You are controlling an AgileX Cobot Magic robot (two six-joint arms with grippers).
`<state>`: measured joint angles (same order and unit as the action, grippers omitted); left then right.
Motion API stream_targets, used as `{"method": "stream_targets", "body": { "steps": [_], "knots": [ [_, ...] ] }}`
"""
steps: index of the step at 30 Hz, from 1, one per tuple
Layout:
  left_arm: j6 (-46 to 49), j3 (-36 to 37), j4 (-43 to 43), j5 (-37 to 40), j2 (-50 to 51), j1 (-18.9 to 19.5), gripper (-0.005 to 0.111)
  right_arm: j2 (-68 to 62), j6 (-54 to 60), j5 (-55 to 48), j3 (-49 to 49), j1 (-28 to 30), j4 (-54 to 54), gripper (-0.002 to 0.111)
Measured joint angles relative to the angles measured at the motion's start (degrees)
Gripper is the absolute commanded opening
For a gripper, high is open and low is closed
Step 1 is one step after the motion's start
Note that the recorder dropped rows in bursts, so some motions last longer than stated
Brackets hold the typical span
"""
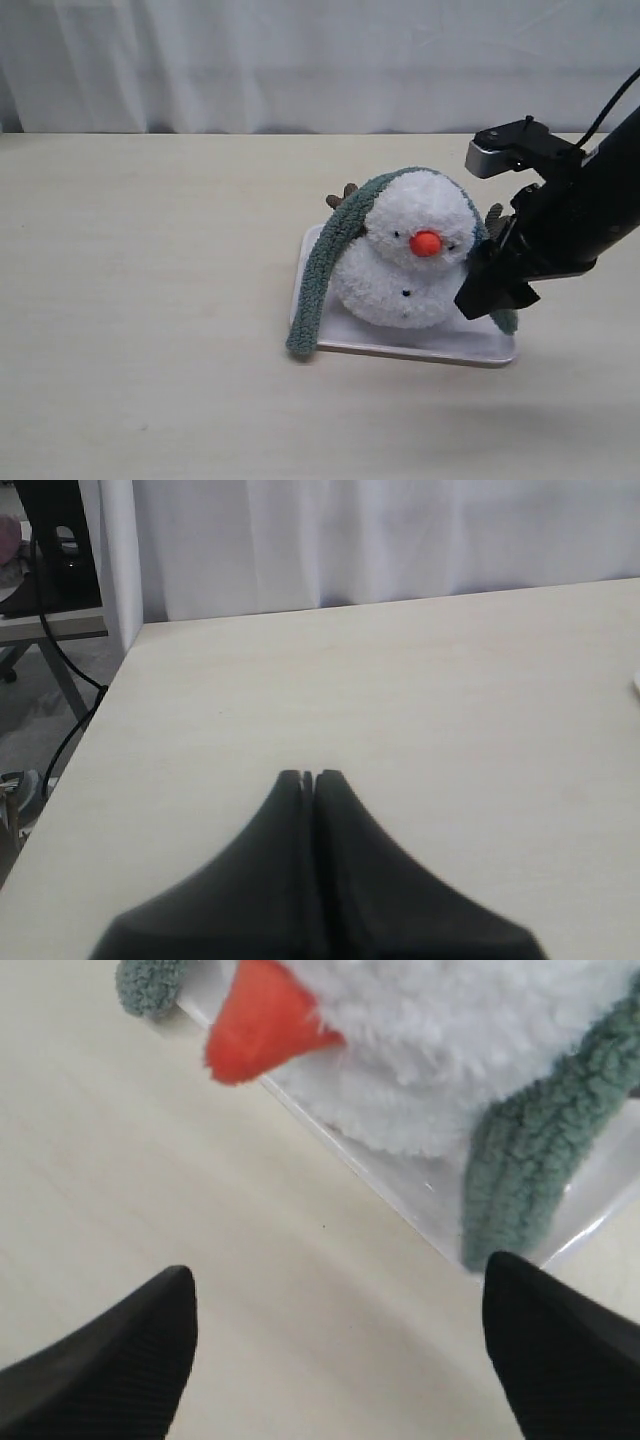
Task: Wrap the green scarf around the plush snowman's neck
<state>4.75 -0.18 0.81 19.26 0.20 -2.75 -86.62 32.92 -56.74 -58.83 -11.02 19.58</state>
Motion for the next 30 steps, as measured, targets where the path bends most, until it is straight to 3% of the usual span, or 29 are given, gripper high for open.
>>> {"method": "stream_targets", "body": {
  "steps": [10, 14, 19, 22, 24, 27, 30],
  "knots": [
    [0.0, 0.0, 0.0, 0.0, 0.0, 0.0, 0.000, 10.2, 3.6, 5.7, -2.4, -0.5, 0.7, 0.065],
    [0.0, 0.0, 0.0, 0.0, 0.0, 0.0, 0.000, 13.0, 5.2, 11.8, -4.0, -7.6, -1.5, 0.065],
    [0.0, 0.0, 0.0, 0.0, 0.0, 0.0, 0.000, 12.1, -10.5, 23.6, -4.3, -16.1, -17.1, 0.064],
    [0.0, 0.0, 0.0, 0.0, 0.0, 0.0, 0.000, 8.9, -31.5, 26.4, -5.8, -18.2, -30.0, 0.056],
    [0.0, 0.0, 0.0, 0.0, 0.0, 0.0, 0.000, 5.7, -40.4, 25.3, -8.0, -18.3, -36.6, 0.047],
    [0.0, 0.0, 0.0, 0.0, 0.0, 0.0, 0.000, 0.7, -44.9, 20.8, -12.1, -18.3, -39.8, 0.032],
    [0.0, 0.0, 0.0, 0.0, 0.0, 0.0, 0.000, -4.8, -45.5, 12.0, -18.0, -18.3, -38.9, 0.032]
  ]
}}
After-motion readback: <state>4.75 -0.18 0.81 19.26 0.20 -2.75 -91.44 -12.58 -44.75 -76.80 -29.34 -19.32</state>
